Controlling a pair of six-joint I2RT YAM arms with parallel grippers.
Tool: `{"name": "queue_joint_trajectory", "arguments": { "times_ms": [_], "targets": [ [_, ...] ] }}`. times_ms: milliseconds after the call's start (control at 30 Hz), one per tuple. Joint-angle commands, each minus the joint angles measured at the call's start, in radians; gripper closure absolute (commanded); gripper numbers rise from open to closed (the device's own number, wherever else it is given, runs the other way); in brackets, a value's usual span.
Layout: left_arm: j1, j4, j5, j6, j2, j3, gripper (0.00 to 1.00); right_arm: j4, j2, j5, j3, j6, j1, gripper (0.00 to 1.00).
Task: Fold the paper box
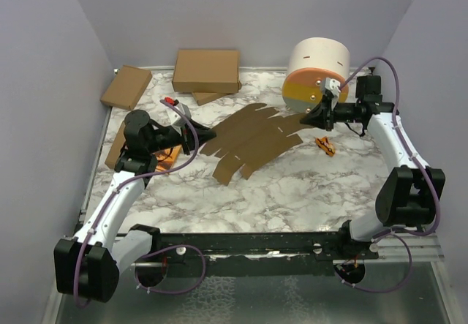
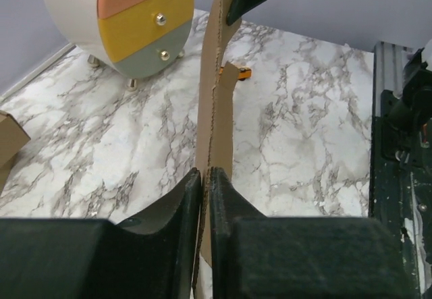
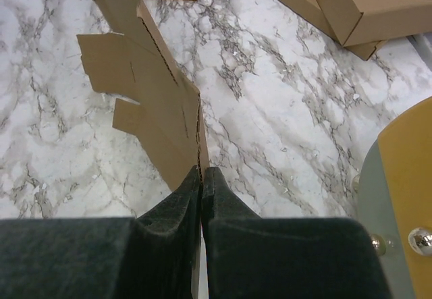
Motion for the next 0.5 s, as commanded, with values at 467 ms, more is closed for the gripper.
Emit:
{"name": "queue_joint_trajectory", "arguments": {
  "times_ms": [467],
  "targets": [
    [0.001, -0.195, -0.118, 0.192, 0.004, 0.022, 0.75, -0.150, 0.040, -0.017, 0.083, -0.066, 0.002, 0.99]
  ]
}}
